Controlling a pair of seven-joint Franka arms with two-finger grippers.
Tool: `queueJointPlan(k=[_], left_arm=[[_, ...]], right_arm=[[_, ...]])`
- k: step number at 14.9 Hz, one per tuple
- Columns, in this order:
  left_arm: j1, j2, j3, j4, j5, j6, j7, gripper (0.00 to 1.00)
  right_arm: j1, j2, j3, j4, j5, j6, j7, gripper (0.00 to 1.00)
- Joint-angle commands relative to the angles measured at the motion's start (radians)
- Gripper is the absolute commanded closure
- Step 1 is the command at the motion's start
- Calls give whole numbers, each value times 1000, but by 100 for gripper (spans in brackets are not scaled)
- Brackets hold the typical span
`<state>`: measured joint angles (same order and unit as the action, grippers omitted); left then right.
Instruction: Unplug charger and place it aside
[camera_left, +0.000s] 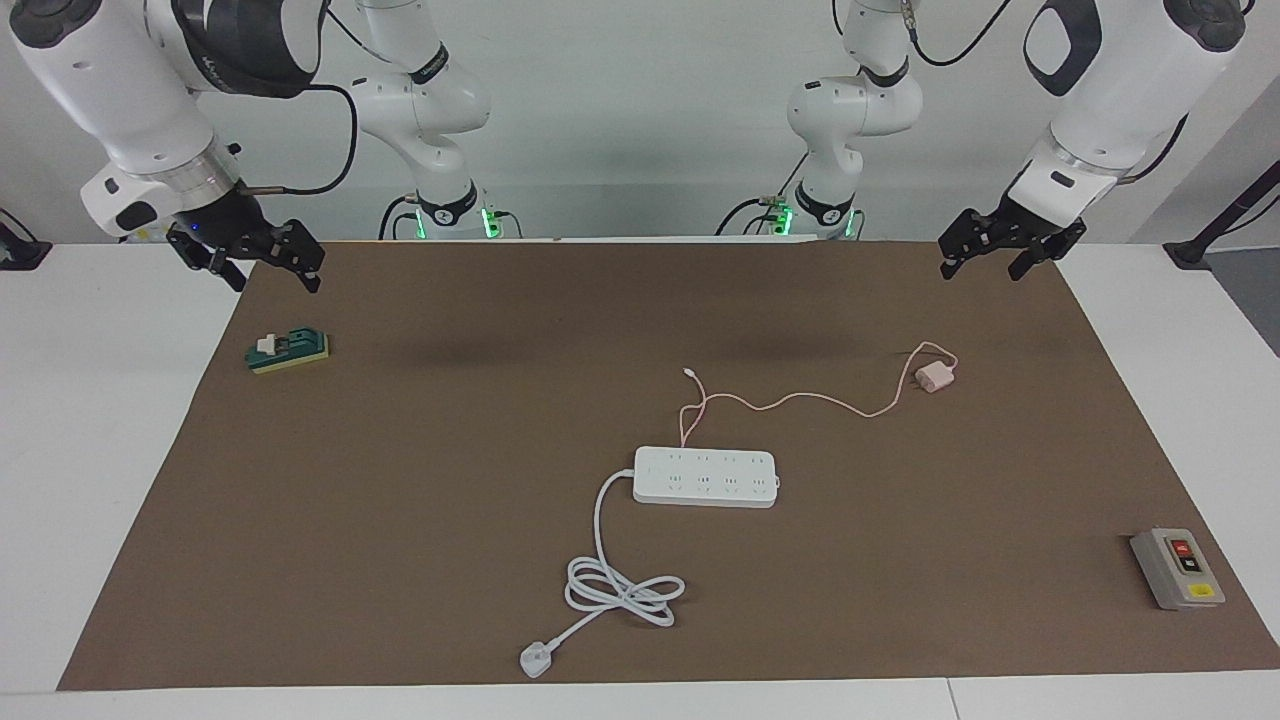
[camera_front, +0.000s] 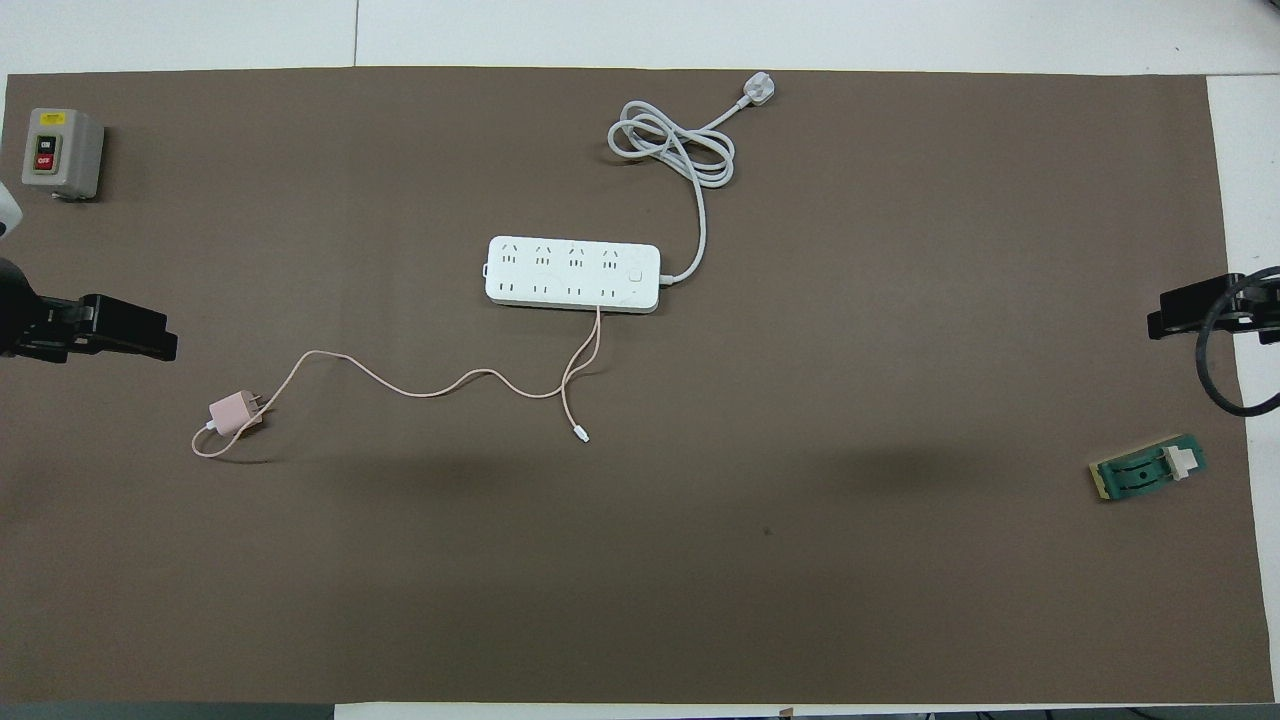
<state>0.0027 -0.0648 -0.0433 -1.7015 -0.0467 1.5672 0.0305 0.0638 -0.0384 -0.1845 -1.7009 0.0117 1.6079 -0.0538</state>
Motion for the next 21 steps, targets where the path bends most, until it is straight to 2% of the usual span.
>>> queueJointPlan(k=[1,21], left_arm=[[-10,-6,-1,10,22,-26,11,0],[-10,-20,-3,-35,21,59,11,0]], right_arm=[[-10,-11,10,0,-15,-17,-8,0],[-13,-9,8,-2,-15,-22,-8,0]])
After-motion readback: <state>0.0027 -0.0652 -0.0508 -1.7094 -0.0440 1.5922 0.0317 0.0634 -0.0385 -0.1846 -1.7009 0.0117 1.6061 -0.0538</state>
